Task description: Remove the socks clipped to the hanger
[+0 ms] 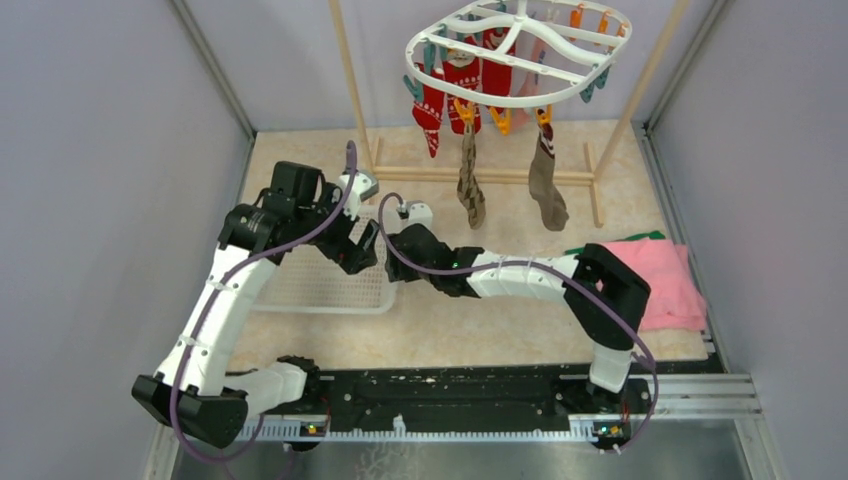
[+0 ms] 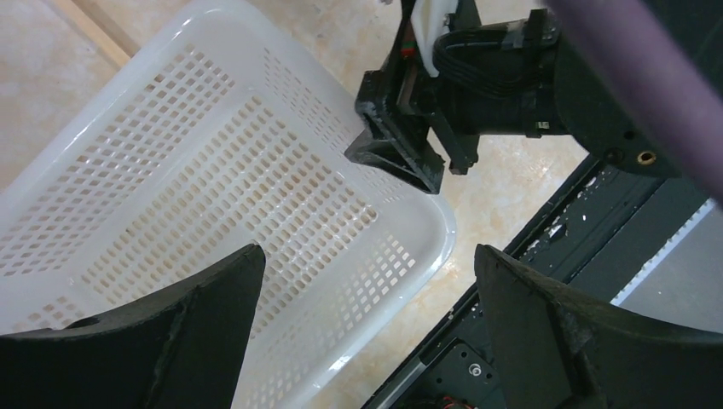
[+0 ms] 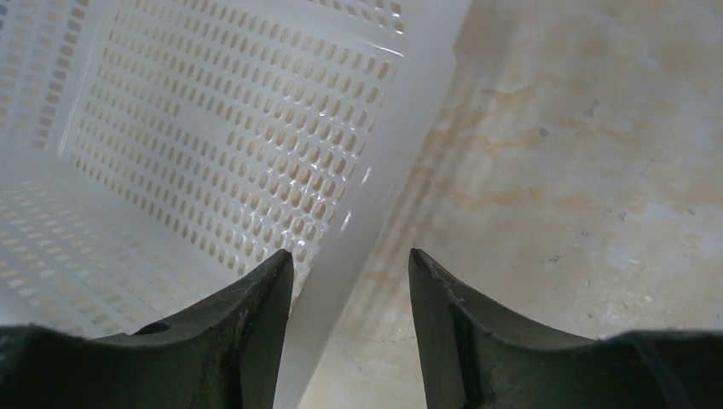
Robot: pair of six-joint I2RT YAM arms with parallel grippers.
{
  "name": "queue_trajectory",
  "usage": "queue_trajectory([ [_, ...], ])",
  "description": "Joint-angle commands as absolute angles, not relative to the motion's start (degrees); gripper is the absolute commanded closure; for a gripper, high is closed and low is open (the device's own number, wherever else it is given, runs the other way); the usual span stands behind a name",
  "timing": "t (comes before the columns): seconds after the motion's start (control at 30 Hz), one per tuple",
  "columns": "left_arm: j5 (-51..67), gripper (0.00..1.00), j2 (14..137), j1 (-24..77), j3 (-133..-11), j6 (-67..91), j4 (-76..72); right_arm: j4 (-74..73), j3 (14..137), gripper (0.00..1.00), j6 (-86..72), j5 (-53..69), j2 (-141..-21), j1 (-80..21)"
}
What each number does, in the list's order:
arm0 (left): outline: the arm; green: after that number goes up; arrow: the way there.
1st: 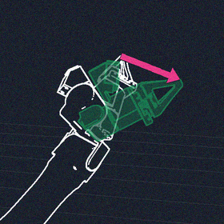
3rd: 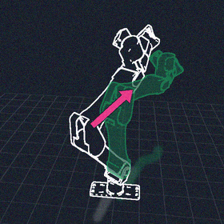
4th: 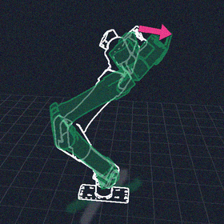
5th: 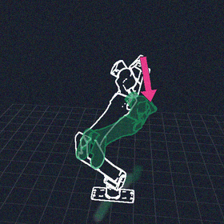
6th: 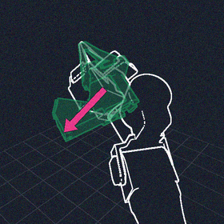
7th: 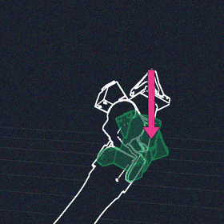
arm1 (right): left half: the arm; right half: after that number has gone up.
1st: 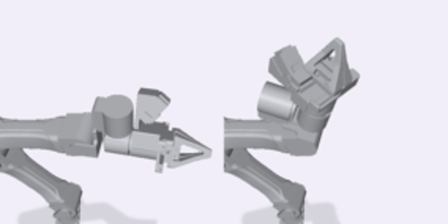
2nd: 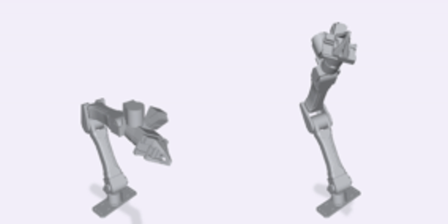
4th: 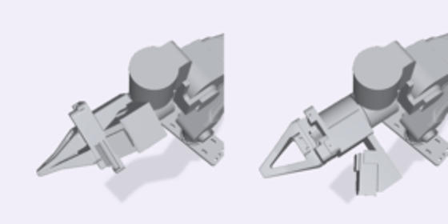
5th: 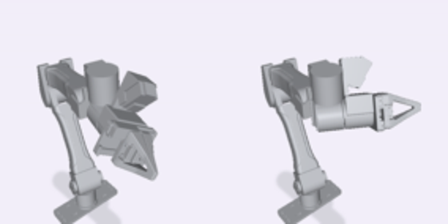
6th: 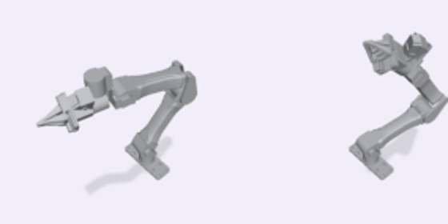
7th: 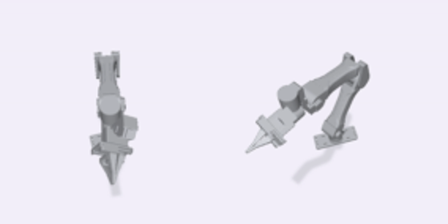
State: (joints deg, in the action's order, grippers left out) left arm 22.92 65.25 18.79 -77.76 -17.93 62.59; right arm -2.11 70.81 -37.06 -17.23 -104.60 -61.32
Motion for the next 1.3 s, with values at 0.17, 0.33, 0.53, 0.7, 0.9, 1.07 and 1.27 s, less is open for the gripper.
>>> queue_trajectory([
  [0.17, 21.3, 0.01, 63.8, 18.6, -73.6, -15.8, 55.1, -4.5, 56.2, 0.58, -39.3, -24.4, -90.7, -61.3],
  [0.33, 22.0, 0.01, 64.8, 18.6, -73.8, -16.1, 54.3, -9.3, 49.5, 0.6, -40.6, -26.1, -81.1, -61.3],
  [0.53, 25.8, 0.01, 65.9, 18.6, -74.6, -15.6, 52.5, -17.4, 38.6, 0.59, -43.8, -27.9, -64.3, -61.1],
  [0.7, 30.4, 0.01, 68.1, 18.7, -75.6, -15.7, 51.2, -24.4, 33.8, 0.56, -46.8, -28.8, -53.3, -60.1],
  [0.9, 32.7, 0.01, 70.4, 18.7, -78.1, -15.8, 50.7, -27.0, 35.0, 0.5, -47.8, -27.8, -49.5, -59.6],
  [1.07, 34.9, 0.01, 71.4, 18.7, -80.8, -15.3, 49.8, -30.5, 40.3, 0.45, -46.4, -29.6, -49.9, -58.5],
  [1.27, 38.3, 0.01, 72.6, 18.9, -85.5, -12.9, 47.8, -38.4, 60.6, 0.34, -35.4, -33.9, -49.5, -58.0],
])
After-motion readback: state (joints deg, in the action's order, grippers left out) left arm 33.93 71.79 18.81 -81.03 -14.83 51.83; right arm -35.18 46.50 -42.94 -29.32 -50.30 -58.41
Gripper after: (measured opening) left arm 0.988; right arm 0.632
